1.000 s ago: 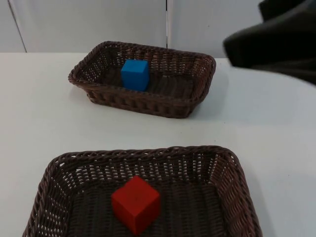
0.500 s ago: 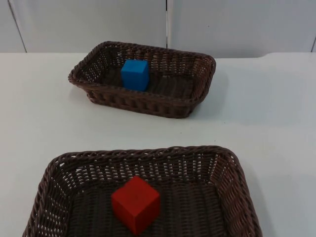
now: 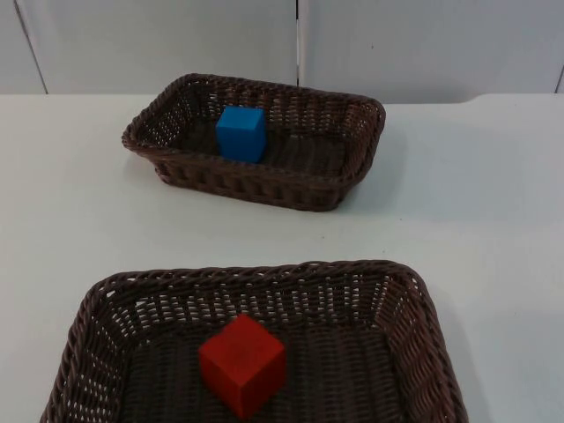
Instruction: Pick up one cube with the left hand and place it into the upper basket. Pick up one cube with the right hand and place it into the lower basket.
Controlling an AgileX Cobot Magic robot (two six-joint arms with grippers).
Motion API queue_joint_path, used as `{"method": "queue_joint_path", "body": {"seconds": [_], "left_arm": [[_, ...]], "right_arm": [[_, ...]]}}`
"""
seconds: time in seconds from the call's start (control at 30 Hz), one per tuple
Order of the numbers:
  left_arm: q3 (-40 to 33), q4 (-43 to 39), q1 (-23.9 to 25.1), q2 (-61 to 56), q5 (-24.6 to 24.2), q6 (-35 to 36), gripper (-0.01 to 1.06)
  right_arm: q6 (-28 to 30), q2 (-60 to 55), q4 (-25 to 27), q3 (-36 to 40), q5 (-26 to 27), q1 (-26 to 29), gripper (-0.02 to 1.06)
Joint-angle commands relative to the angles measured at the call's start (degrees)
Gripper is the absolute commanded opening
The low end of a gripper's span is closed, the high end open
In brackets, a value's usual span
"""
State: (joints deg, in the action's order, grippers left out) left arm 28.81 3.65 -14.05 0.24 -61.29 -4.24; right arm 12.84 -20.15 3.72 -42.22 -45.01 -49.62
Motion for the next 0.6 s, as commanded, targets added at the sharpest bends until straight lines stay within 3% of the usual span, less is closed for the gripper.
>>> {"method": "queue_joint_path", "body": {"seconds": [0.0, 0.13, 0.57], "left_arm": [[-0.16, -0.22, 0.13, -0.24, -0.11, 0.46, 0.69], [-0.26, -0.22, 0.13, -0.24, -0.11, 0.46, 0.69], [-0.26, -0.22, 0.13, -0.24, -0.11, 0.46, 0.69]], "right_arm": [[-2.80, 2.72, -2.77, 0.07, -4.67, -0.27, 0.65], [-7.25, 6.47, -6.21, 0.47, -9.20, -0.27, 0.65], [-12.16, 20.15, -7.20, 9.39, -10.13, -0.27, 0.65]]}}
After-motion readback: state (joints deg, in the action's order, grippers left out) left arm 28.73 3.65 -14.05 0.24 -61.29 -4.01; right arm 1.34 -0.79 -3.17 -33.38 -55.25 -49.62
